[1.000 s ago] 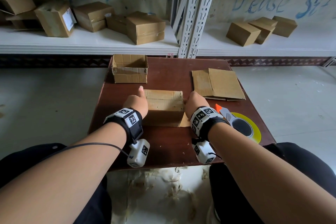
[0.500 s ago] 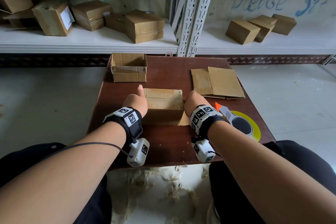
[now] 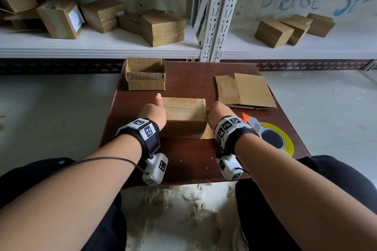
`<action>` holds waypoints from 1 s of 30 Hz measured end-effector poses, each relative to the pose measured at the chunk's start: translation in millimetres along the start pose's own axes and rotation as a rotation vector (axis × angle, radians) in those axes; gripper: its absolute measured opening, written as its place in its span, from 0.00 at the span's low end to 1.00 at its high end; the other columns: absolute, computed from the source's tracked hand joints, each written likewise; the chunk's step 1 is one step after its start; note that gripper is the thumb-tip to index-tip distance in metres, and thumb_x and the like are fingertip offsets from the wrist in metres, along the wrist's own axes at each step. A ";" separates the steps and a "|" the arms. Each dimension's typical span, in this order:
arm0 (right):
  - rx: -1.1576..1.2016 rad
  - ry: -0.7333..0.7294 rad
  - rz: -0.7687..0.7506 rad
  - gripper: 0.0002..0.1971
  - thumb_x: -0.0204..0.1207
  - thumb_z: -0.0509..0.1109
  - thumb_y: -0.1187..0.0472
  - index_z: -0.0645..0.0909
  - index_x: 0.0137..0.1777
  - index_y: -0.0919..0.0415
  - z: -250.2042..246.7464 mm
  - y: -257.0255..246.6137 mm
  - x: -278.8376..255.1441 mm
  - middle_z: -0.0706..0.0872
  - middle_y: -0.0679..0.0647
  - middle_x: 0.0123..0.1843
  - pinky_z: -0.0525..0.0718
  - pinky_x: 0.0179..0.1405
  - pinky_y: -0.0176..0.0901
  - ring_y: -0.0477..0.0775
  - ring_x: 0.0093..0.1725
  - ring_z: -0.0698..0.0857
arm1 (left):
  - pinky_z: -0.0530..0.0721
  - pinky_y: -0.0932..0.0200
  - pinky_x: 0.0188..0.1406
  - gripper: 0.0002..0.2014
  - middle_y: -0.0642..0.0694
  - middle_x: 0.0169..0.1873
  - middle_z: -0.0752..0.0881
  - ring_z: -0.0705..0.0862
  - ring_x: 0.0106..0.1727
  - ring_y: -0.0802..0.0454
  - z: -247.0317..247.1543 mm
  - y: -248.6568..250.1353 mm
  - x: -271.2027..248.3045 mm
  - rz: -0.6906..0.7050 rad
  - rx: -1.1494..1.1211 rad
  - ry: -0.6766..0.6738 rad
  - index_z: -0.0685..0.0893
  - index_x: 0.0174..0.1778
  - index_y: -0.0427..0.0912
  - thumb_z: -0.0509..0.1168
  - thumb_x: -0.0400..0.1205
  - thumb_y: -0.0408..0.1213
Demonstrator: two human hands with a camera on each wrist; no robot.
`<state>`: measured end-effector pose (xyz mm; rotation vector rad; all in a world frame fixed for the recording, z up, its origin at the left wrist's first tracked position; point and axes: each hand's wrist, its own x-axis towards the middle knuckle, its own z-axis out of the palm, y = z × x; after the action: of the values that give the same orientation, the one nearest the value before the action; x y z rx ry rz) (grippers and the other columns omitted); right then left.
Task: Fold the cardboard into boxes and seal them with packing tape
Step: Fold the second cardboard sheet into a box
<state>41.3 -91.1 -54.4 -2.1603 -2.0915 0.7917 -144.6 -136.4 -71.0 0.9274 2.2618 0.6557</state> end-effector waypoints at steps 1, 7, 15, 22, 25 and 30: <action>0.000 -0.004 0.000 0.10 0.88 0.64 0.59 0.78 0.65 0.61 0.6 0.2 0.3 0.81 0.54 0.44 0.88 0.56 0.54 0.60 0.50 0.85 | 0.75 0.49 0.50 0.40 0.32 0.63 0.86 0.86 0.62 0.34 -0.1 -0.6 0.3 0.005 0.003 0.000 0.82 0.66 0.30 0.40 0.91 0.63; 0.017 -0.005 -0.010 0.10 0.89 0.63 0.57 0.78 0.65 0.61 2.0 2.4 3.4 0.83 0.57 0.50 0.84 0.50 0.50 0.59 0.49 0.84 | 0.74 0.49 0.50 0.40 0.32 0.63 0.86 0.85 0.62 0.35 -0.3 -0.8 0.0 0.011 0.005 -0.005 0.82 0.67 0.30 0.39 0.91 0.63; -0.002 -0.013 0.010 0.11 0.88 0.64 0.62 0.77 0.67 0.63 5.1 1.5 8.4 0.82 0.56 0.46 0.84 0.49 0.51 0.59 0.46 0.84 | 0.74 0.49 0.52 0.39 0.32 0.66 0.85 0.84 0.65 0.34 0.6 -0.2 0.8 0.004 -0.007 0.000 0.81 0.69 0.29 0.40 0.92 0.62; -0.010 -0.004 0.034 0.16 0.88 0.63 0.61 0.74 0.73 0.64 11.2 2.5 13.7 0.85 0.59 0.57 0.81 0.52 0.52 0.61 0.54 0.85 | 0.80 0.46 0.59 0.39 0.32 0.63 0.87 0.86 0.63 0.33 -3.4 -1.9 1.1 0.028 0.029 0.013 0.83 0.65 0.31 0.41 0.91 0.63; 0.004 0.003 0.068 0.19 0.87 0.65 0.62 0.70 0.76 0.65 8.4 4.7 9.6 0.86 0.62 0.66 0.84 0.59 0.55 0.65 0.64 0.87 | 0.80 0.46 0.58 0.38 0.32 0.62 0.87 0.86 0.62 0.33 -4.9 -1.6 -0.5 0.045 0.049 0.026 0.82 0.64 0.30 0.41 0.92 0.62; 0.005 0.007 0.069 0.19 0.86 0.64 0.64 0.71 0.75 0.65 5.3 11.7 9.8 0.86 0.62 0.65 0.85 0.53 0.52 0.63 0.58 0.88 | 0.81 0.44 0.59 0.39 0.32 0.61 0.88 0.86 0.61 0.33 -1.2 -2.2 -0.9 0.046 0.041 0.022 0.83 0.64 0.31 0.40 0.91 0.63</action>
<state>49.8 -84.7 -66.5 -2.2406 -2.0192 0.7938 -145.9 -138.7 -71.2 0.9991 2.2871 0.6440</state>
